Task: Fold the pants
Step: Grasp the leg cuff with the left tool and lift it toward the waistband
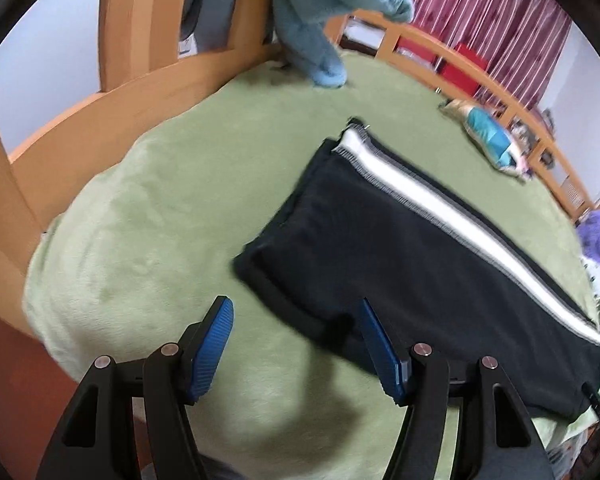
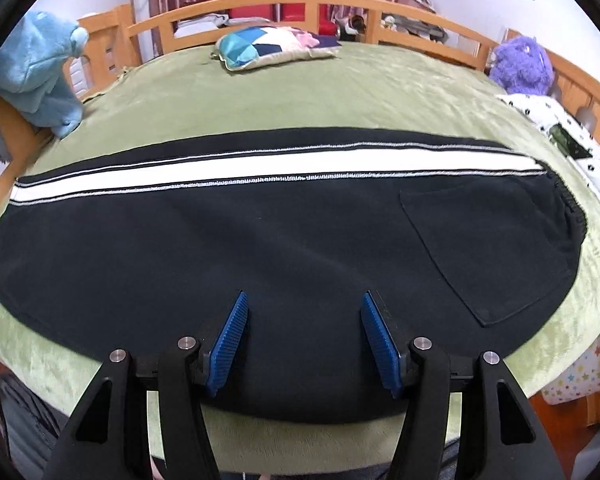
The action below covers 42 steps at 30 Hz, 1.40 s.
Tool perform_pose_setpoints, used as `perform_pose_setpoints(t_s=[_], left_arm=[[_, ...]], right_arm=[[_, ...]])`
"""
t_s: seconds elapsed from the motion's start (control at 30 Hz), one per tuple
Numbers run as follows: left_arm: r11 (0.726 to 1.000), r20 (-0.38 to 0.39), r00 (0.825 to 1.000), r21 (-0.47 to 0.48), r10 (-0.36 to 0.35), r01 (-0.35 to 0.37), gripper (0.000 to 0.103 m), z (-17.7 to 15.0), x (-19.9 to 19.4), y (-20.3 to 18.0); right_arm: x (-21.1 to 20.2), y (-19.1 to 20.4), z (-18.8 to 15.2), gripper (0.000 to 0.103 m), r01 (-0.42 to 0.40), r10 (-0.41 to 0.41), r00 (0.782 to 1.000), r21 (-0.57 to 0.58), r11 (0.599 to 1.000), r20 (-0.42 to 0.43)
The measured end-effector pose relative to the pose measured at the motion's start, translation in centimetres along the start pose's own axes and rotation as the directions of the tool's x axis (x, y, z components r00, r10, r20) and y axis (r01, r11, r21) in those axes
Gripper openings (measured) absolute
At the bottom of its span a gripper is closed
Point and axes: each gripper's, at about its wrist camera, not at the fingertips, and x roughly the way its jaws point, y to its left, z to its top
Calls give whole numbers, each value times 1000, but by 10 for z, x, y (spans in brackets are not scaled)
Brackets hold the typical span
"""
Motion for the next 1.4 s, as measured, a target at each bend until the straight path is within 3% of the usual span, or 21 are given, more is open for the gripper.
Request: perform_pose_setpoints(t_s=[0.13,0.27,0.4,0.47,0.5,0.53,0.57,0.6,0.7,0.77,0.83,0.87,0.93,1.0,1.13,1.33,1.4], left_arm=[[999,-13,1000,-33,11,-11,60,7,12,-9],[989,-59,995,-118,84,-90,60,7,31,-2],[985,35,998,-165,50,-44,73,13,42,3],[975,37,998,-219,50,-41,72,18,52,6],[968,43,998,-247,54,-42,66,20,52,7],[962,47,997,-267,66,-51,38,23,51,8],[964,40,998,-263,55,-42,28,27,48,7],[967,30,999,-255,28,-19,22,31,45,6],[980,75,996,-199,38,-22,21,44,17,-14],[993,132,988,-88,85,-74,21,53,-9,-48],[990,200,972,41,121,-132,21,58,-35,-93],[987,225,968,85,113,-136,21,58,-47,-112],[981,255,967,182,18,-67,21,58,-70,-154],[961,237,968,277,-86,18,21,55,-87,-201],[891,216,960,450,-178,64,21,27,-100,-300],[777,19,949,579,-314,246,21,-43,-68,-419],[724,-83,931,606,-357,331,25,-71,-51,-447]], right_arm=[[-12,-9,-6,59,2,-2,1000,21,1000,7],[-24,-26,-13,59,12,-14,1000,66,998,24],[-27,-45,-21,59,24,-27,999,111,993,19],[-26,-54,-24,59,30,-32,999,136,990,12],[-26,-57,-24,59,32,-34,999,147,989,8],[-26,-60,-23,59,32,-33,999,159,987,3],[-27,-64,-21,59,27,-28,1000,172,985,3],[-28,-66,-19,59,22,-24,1000,181,983,8],[-33,-71,-10,59,2,-11,999,198,980,42],[-34,-71,-7,59,-19,6,998,198,980,62],[-34,-69,-3,59,-36,21,996,189,981,81],[-34,-69,-1,59,-47,30,995,184,982,92],[-33,-70,3,59,-69,52,994,181,981,99],[-36,-73,5,59,-93,73,991,179,979,115],[-44,-89,4,59,-93,64,985,181,979,161],[-51,-143,-18,59,-186,140,977,329,926,158],[-54,-157,-27,59,-182,131,978,361,915,161]])
